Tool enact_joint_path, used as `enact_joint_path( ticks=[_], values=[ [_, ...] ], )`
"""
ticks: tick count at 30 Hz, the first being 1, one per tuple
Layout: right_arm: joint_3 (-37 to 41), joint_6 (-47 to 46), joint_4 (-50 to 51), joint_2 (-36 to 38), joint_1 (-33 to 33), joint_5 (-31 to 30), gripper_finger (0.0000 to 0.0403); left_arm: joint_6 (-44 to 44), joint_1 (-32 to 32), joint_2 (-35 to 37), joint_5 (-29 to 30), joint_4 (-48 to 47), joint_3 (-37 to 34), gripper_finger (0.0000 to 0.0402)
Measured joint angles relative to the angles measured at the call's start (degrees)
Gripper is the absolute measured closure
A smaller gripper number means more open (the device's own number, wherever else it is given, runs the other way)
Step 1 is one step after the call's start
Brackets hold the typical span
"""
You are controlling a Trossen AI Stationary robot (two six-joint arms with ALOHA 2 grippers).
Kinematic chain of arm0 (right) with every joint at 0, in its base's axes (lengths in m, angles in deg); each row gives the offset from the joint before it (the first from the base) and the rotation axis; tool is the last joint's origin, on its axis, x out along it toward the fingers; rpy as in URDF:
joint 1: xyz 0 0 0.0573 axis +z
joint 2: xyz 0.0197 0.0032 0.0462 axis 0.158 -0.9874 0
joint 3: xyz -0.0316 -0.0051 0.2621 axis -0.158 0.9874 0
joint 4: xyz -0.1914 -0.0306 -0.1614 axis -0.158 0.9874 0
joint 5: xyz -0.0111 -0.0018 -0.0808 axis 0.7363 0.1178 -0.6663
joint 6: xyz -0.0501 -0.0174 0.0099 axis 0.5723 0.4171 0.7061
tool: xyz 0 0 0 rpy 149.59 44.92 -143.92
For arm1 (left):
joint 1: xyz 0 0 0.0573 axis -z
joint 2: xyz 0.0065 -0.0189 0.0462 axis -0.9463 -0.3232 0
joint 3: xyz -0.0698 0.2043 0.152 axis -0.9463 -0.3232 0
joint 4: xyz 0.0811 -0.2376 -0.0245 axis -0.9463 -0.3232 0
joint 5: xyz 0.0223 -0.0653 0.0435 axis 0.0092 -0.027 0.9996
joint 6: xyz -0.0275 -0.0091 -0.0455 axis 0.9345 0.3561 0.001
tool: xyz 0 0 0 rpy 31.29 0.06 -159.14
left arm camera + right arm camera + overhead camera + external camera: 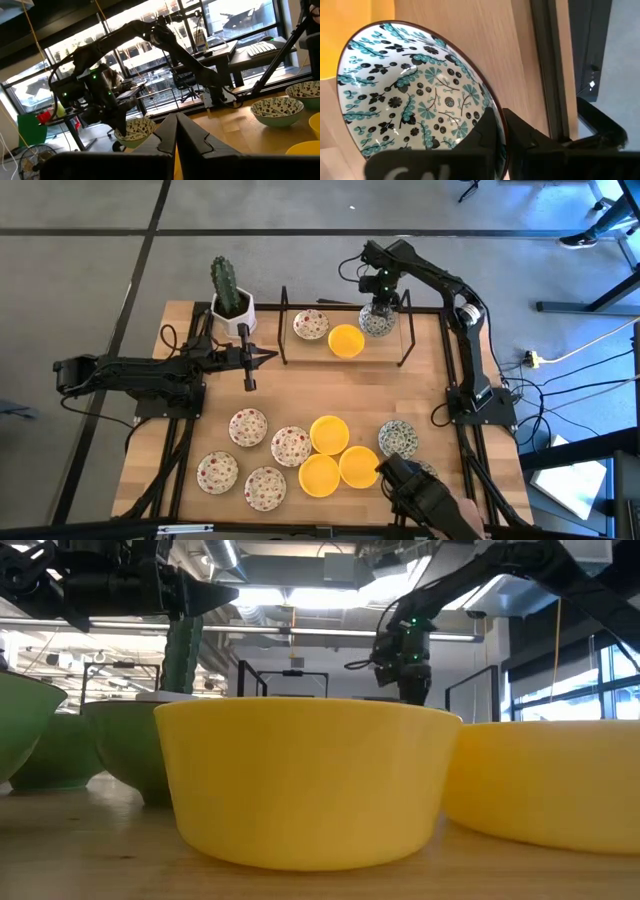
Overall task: Pick & Place Mini bowls
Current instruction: Put the blue black bowl on the shelf
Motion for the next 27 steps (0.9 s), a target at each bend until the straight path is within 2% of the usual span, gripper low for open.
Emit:
enact_joint_path(
  ticks=[27],
  values=[
    [0.00,-0.17,-0.19,-1.62,0.00,0.13,0.0378,0.00,-0.01,0.01,0.02,-0.43,0.00,0.0395]
  ],
)
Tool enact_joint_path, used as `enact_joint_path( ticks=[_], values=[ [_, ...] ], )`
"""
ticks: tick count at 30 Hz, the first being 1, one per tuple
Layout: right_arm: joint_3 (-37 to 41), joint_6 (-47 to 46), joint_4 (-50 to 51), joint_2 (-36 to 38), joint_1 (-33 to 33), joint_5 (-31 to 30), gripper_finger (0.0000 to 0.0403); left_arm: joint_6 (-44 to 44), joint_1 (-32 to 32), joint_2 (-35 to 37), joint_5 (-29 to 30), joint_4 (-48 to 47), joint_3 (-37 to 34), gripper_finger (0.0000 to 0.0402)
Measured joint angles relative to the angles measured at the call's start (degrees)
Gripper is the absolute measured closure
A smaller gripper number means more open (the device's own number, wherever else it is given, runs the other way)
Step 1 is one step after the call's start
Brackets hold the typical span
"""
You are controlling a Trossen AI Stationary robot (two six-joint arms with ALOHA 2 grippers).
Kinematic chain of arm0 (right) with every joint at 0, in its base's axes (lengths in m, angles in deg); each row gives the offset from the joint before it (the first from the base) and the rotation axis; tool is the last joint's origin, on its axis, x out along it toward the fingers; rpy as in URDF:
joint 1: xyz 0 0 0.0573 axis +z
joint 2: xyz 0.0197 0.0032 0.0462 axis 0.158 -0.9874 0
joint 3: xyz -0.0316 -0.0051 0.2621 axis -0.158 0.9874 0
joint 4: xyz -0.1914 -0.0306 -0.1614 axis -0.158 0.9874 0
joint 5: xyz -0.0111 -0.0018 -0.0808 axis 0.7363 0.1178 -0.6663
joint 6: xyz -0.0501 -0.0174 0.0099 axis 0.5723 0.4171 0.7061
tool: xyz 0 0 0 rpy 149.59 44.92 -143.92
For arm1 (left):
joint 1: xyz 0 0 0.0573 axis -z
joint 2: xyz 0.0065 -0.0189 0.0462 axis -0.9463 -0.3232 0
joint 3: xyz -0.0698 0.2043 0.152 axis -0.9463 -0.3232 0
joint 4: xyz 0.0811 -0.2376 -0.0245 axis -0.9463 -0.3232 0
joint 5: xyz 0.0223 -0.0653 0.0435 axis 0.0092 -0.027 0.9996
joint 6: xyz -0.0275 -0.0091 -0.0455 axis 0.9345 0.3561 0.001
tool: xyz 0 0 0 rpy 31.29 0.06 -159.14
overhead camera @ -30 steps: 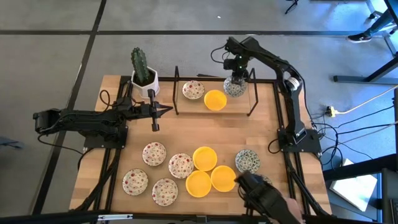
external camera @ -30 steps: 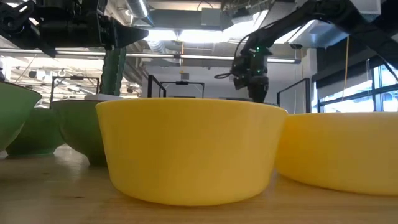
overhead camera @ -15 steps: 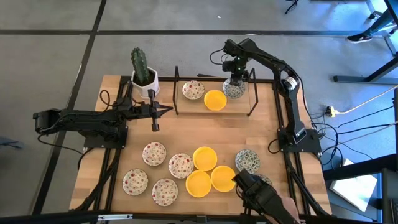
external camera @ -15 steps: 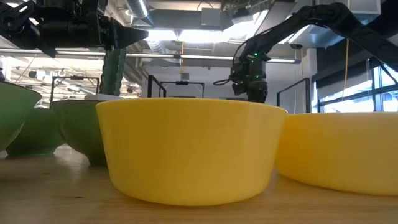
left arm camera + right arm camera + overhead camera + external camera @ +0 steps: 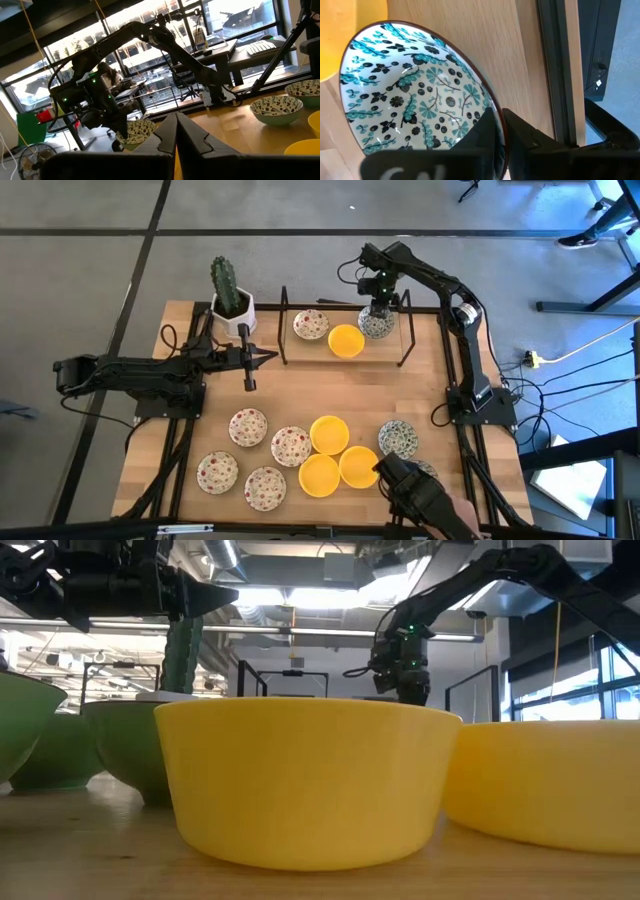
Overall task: Pick & Place Mini bowls
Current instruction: Put the blue black bowl on the shelf
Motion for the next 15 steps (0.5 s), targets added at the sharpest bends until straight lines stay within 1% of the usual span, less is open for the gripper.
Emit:
enact_joint_path(
  ticks=[4,10,15],
  values=[
    [0.00,0.00,-0.23,0.00,0.00,0.02,0.0367,0.00,0.00,-0.01,0.00,-0.03,0.00,0.0394],
    [0.02,0.00,-0.30,0.00,0.00,0.02,0.0365,0.00,0.00,-0.01,-0.02,-0.03,0.00,0.0400],
    [0.02,0.00,-1.01,0.00,0.00,-0.46,0.0359,0.13,-0.01,0.00,-0.02,-0.03,0.00,0.0396]
  ],
)
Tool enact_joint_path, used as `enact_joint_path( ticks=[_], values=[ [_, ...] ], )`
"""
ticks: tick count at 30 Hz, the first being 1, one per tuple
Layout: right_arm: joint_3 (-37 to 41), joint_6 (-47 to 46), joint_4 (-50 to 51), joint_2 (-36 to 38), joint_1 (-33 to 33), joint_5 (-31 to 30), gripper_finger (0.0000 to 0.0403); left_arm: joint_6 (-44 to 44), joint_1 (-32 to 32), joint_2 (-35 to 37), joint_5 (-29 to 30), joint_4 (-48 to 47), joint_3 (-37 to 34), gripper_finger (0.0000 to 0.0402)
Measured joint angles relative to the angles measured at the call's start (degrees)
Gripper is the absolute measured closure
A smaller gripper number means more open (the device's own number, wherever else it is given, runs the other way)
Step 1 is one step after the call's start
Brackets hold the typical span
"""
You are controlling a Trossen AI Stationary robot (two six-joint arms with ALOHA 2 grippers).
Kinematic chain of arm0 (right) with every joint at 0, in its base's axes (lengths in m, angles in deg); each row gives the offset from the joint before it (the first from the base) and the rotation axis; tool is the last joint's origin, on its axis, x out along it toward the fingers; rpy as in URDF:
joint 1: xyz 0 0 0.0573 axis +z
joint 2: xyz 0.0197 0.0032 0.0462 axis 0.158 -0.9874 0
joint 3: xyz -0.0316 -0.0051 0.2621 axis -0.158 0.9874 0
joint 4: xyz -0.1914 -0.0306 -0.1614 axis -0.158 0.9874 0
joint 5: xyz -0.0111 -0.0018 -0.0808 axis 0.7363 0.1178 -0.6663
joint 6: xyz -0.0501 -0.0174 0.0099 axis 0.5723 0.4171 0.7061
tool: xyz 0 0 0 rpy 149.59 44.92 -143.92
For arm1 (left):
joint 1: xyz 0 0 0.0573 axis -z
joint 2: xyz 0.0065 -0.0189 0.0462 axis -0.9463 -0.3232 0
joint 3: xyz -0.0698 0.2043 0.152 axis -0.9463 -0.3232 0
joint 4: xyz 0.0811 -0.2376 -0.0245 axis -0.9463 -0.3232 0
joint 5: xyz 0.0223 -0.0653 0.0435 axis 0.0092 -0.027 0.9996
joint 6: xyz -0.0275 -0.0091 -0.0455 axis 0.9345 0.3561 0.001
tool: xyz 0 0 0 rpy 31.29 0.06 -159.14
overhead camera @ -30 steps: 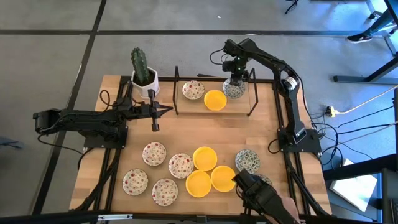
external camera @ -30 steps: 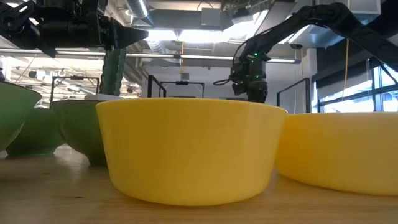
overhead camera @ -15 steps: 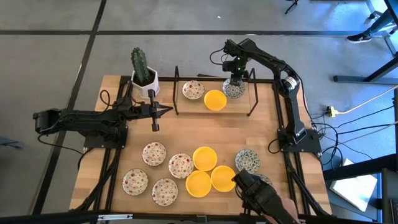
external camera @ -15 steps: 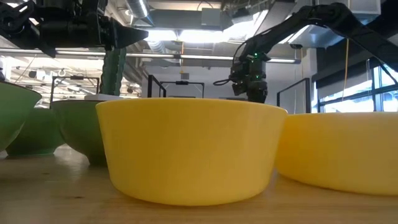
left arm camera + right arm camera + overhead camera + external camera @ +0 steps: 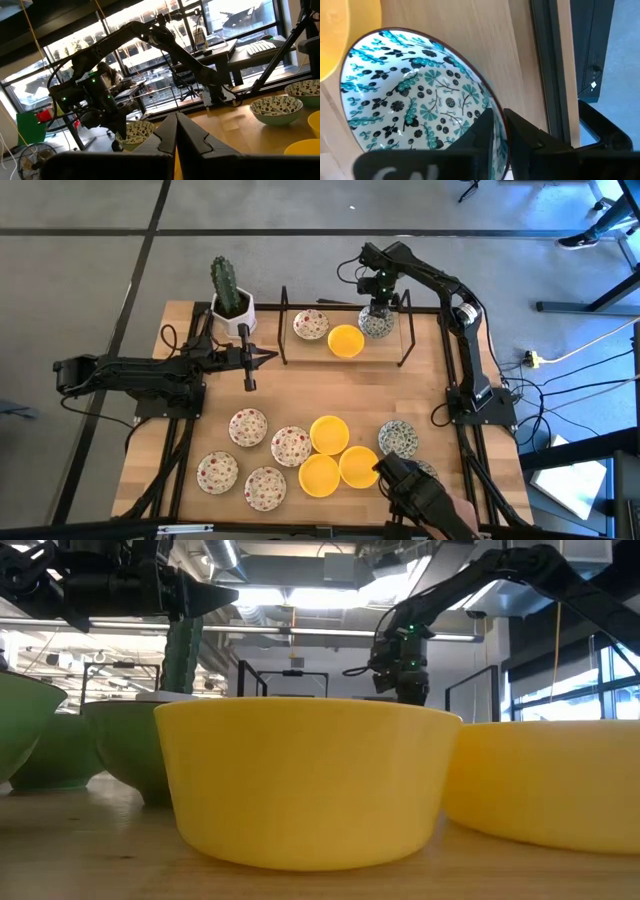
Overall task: Pick & Place Mini bowls
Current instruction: Put the blue black bowl on the shelf, then stack the red green bowl on top of the red green bowl on the shelf
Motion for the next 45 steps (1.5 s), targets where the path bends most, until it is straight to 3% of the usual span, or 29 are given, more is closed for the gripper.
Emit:
enact_joint_path(
  ticks=[9,17,24,28,31,36,38,45],
  values=[
    [0.02,0.00,-0.47,0.02,0.00,-0.49,0.0321,-0.02,0.00,0.00,0.00,0.00,0.00,0.0399],
    [0.02,-1.20,-1.06,0.04,0.02,-7.52,0.0292,-0.01,0.01,0.00,0.01,-0.23,0.00,0.0394],
    [-0.19,-1.14,-1.47,1.09,0.02,-7.70,0.0285,-0.04,0.02,0.00,0.00,-0.43,0.00,0.0399],
    [-4.41,-1.23,-1.42,2.09,0.00,-6.97,0.0285,-0.07,0.02,0.00,0.02,-0.69,0.00,0.0398],
    [-9.79,-2.77,-2.49,2.78,-0.04,1.54,0.0285,-0.09,0.02,0.00,0.02,-0.74,0.00,0.0396],
    [-16.97,-7.19,-10.03,4.99,0.34,38.74,0.0297,-0.07,0.01,-0.01,0.02,-0.81,0.00,0.0400],
    [-17.46,-9.02,-14.88,6.61,2.13,47.70,0.0313,-0.04,0.02,-0.01,0.02,-1.06,0.00,0.0400],
    [-17.44,-10.24,-23.16,10.44,11.73,53.66,0.0395,1.16,0.02,-0.01,0.27,-3.03,-0.02,0.0394]
  ],
)
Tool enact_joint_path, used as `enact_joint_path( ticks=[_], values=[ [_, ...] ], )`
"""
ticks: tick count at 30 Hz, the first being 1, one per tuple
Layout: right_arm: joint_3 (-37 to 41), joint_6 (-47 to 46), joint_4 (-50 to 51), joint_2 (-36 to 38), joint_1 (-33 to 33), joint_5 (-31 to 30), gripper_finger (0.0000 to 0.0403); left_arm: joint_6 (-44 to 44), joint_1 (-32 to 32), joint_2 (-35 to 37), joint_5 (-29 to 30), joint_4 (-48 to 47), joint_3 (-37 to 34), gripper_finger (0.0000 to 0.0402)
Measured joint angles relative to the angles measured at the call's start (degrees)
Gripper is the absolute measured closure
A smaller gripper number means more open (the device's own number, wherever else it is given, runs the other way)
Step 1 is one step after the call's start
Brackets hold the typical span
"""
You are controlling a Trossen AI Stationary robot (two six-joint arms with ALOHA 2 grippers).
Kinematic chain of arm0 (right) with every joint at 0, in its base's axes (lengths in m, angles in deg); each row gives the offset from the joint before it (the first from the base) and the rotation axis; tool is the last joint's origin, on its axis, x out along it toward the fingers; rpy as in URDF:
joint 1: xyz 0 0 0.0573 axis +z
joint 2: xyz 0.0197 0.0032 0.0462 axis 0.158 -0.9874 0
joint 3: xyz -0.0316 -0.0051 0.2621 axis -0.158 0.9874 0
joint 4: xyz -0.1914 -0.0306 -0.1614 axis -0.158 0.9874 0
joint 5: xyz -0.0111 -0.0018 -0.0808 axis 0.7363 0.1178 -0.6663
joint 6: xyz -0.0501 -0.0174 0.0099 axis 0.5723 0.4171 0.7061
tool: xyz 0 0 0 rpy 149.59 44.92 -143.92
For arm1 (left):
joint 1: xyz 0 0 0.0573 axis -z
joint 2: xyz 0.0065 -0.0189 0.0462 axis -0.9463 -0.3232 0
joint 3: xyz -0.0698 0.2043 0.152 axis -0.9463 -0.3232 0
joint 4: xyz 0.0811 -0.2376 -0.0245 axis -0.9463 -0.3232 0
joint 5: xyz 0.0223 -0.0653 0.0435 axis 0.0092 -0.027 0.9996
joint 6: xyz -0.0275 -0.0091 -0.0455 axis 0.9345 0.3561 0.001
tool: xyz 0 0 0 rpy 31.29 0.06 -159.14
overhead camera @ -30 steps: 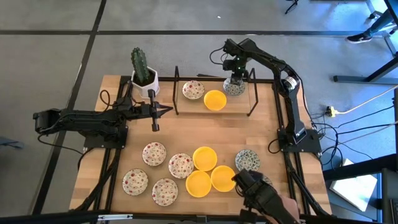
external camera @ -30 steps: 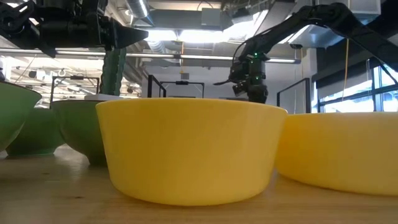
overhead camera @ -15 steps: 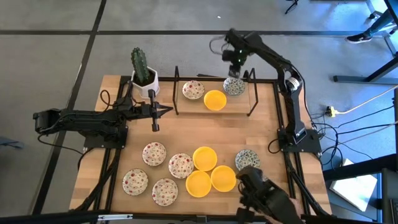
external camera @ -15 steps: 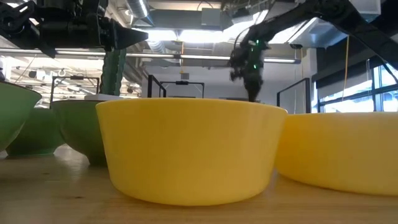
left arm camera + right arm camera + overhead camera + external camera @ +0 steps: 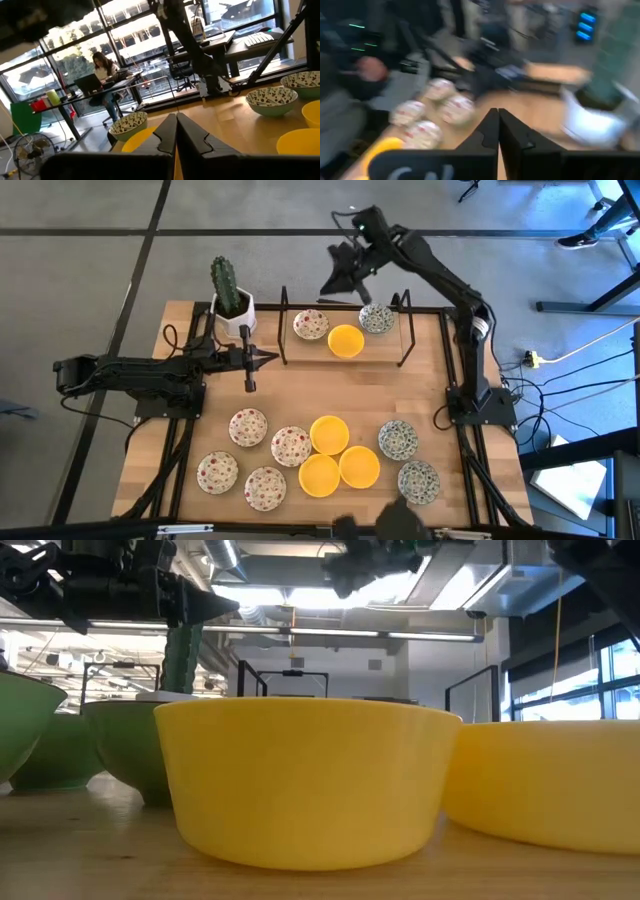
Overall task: Pick & Place Mini bowls
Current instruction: Stack the red green bowl on top of the red green bowl on the shelf
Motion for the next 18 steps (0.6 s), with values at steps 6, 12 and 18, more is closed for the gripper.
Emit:
enact_joint_path(
  ticks=[6,12,18],
  values=[
    [0.04,0.64,1.91,3.76,4.86,1.22,0.0398,1.24,0.00,-0.02,0.34,0.06,0.00,0.0400],
    [1.48,4.86,9.03,9.27,6.00,1.14,0.0400,3.76,-0.02,-0.02,0.39,-0.04,0.00,0.0396],
    [11.13,2.32,7.92,18.32,6.97,-4.02,0.0401,4.27,-0.01,-0.02,2.57,-1.00,0.00,0.0396]
  ],
)
